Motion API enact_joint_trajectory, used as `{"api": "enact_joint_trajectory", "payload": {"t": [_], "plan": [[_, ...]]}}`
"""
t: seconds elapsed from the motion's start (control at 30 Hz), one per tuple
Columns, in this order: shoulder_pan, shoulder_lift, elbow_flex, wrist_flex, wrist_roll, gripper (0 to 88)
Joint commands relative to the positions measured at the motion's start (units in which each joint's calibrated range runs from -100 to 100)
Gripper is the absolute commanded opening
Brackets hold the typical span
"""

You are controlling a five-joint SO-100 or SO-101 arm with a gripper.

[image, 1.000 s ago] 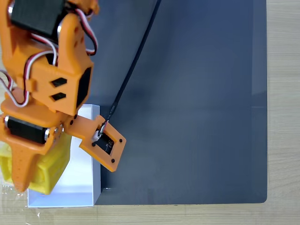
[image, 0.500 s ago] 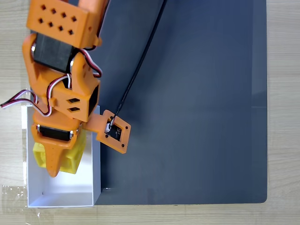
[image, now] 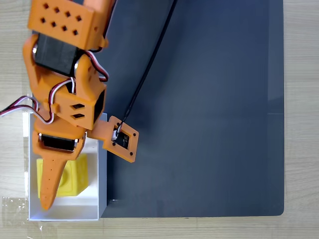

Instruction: Grasp a yellow block and put it in the box

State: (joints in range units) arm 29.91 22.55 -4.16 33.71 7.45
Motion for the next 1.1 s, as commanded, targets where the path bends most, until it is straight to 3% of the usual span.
{"api": "enact_joint_trajectory", "payload": {"t": [0.0, 0.1, 0.33, 0.37, 0.67, 1.07], "plan": [[-1.8, -7.55, -2.49, -0.2, -0.37, 48.1], [-3.82, -13.05, -2.49, -0.03, -2.52, 40.2], [-9.46, -32.55, -2.31, 11.49, -10.86, 2.5], [-10.39, -35.85, -1.77, 14.37, -11.23, 0.3], [-19.06, -68.9, 24.64, 34.53, -11.75, 2.7], [-22.34, -117.8, 85.79, 36.27, -11.59, 2.7]]}}
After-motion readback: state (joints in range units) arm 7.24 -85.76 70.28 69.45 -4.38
